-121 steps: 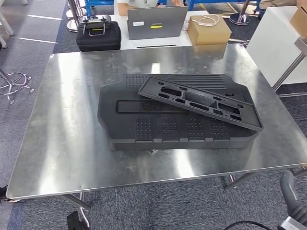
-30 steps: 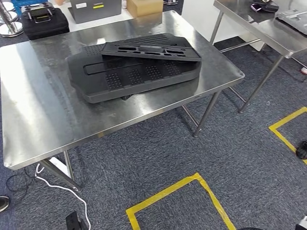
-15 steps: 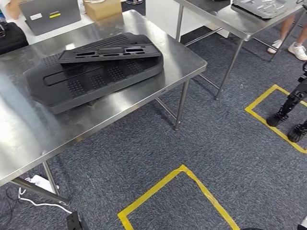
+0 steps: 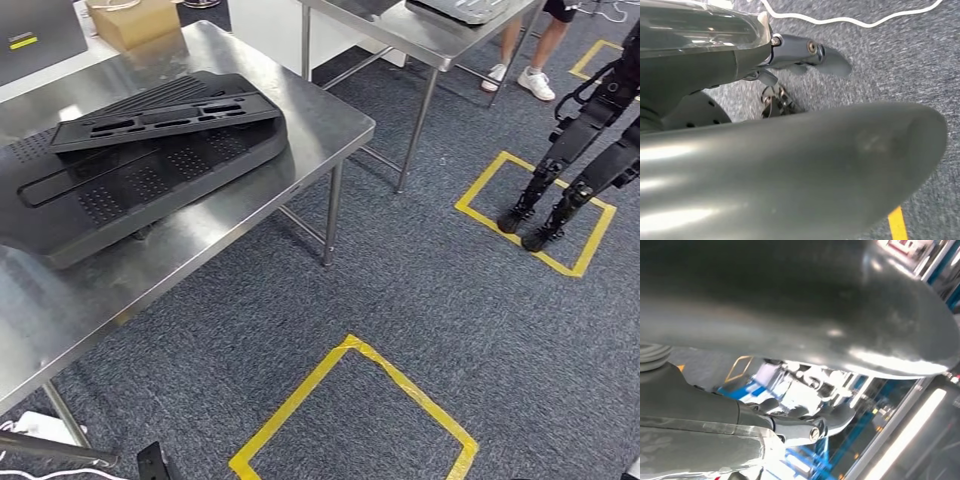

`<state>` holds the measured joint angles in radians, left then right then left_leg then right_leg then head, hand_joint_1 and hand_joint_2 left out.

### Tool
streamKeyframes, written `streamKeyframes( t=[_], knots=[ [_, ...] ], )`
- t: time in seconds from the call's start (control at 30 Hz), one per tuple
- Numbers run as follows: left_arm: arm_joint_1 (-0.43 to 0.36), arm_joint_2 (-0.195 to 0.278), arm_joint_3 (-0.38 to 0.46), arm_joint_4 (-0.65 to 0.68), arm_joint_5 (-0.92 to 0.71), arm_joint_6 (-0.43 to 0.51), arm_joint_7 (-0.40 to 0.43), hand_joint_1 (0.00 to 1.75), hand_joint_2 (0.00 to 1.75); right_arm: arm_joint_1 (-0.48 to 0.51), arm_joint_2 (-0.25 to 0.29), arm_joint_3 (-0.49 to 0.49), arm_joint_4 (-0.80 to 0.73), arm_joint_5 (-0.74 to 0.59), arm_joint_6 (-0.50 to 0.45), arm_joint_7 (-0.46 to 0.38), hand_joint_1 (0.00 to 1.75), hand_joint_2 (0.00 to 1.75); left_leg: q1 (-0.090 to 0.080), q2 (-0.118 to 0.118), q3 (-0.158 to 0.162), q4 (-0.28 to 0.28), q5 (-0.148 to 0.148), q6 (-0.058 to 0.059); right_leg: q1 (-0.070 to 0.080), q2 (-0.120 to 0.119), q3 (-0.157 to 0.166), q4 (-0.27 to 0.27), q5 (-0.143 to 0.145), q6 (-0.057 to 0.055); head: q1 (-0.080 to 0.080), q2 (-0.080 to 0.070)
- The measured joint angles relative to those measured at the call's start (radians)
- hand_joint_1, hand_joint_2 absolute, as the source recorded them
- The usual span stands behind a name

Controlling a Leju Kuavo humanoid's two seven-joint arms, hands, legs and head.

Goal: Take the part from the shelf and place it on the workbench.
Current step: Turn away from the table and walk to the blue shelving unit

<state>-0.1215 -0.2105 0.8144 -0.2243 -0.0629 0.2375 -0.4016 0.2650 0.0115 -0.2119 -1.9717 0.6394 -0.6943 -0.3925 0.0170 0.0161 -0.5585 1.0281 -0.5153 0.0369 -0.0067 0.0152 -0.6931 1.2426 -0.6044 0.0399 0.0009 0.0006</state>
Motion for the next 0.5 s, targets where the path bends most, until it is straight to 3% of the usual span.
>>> streamKeyframes(
  t=[0.03,0.07,0.1,0.17,0.23,0.33,0.4,0.47,0.5],
  knots=[
    [0.001,0.000,0.000,0.000,0.000,0.001,0.000,0.00,0.00,0.002,0.000,0.000,0.003,-0.001,0.000,0.000,0.00,0.00,0.000,0.014,0.000,0.000,-0.002,0.000,-0.004,-0.004,-0.020,0.039,-0.008,0.004,0.000,0.000],
    [0.002,0.000,0.000,0.000,0.000,0.000,0.000,0.00,0.00,0.003,0.000,-0.002,0.005,-0.003,0.000,0.000,0.00,0.00,0.000,0.026,0.002,0.000,-0.004,-0.001,-0.007,-0.008,-0.022,0.043,0.002,0.008,0.000,0.000],
    [0.001,0.000,0.000,0.000,0.000,0.000,0.000,0.00,0.00,0.003,0.000,-0.005,0.007,-0.005,0.001,0.001,0.00,0.00,0.001,0.038,0.004,0.000,-0.007,-0.003,-0.009,-0.014,-0.003,0.004,0.030,0.010,0.000,0.000],
    [-0.001,0.000,0.000,0.000,0.000,-0.001,-0.001,0.00,0.00,0.002,0.000,-0.015,0.009,-0.012,0.003,0.003,0.00,0.00,0.000,0.057,0.012,0.000,-0.013,-0.011,-0.007,-0.048,0.066,-0.134,0.092,0.010,0.000,0.000],
    [-0.002,0.000,0.000,0.000,0.000,-0.001,-0.001,0.00,0.00,0.001,0.000,-0.023,0.011,-0.017,0.005,0.004,0.00,0.00,-0.003,0.073,0.019,0.000,-0.020,-0.022,0.001,-0.072,0.106,-0.217,0.116,0.000,-0.001,0.000],
    [-0.005,-0.001,0.000,0.000,0.000,-0.002,-0.002,0.00,0.00,0.003,-0.001,-0.035,0.012,-0.024,0.008,0.010,0.00,0.00,0.000,0.090,0.030,-0.003,-0.029,-0.039,0.008,-0.048,0.108,-0.227,0.113,-0.018,-0.002,0.000],
    [-0.006,-0.002,0.000,0.000,0.000,-0.004,-0.003,0.00,0.00,-0.001,-0.001,-0.061,0.017,-0.045,0.025,0.020,0.00,0.00,0.005,0.056,0.019,0.035,-0.059,-0.045,0.005,-0.028,0.113,-0.234,0.117,-0.033,-0.002,0.000],
    [-0.005,-0.001,0.000,0.000,0.000,-0.005,-0.004,0.00,0.00,-0.010,-0.001,-0.116,0.040,-0.079,0.066,0.024,0.00,0.00,0.006,0.010,-0.034,0.148,-0.117,-0.043,0.003,-0.007,0.116,-0.236,0.118,-0.043,-0.004,0.000],
    [-0.003,0.000,0.001,0.000,0.000,-0.004,-0.003,0.00,0.00,-0.014,0.000,-0.155,0.060,-0.099,0.094,0.023,0.00,0.00,0.005,0.000,-0.070,0.215,-0.141,-0.043,0.003,0.005,0.116,-0.236,0.117,-0.045,-0.005,0.000]
  ],
)
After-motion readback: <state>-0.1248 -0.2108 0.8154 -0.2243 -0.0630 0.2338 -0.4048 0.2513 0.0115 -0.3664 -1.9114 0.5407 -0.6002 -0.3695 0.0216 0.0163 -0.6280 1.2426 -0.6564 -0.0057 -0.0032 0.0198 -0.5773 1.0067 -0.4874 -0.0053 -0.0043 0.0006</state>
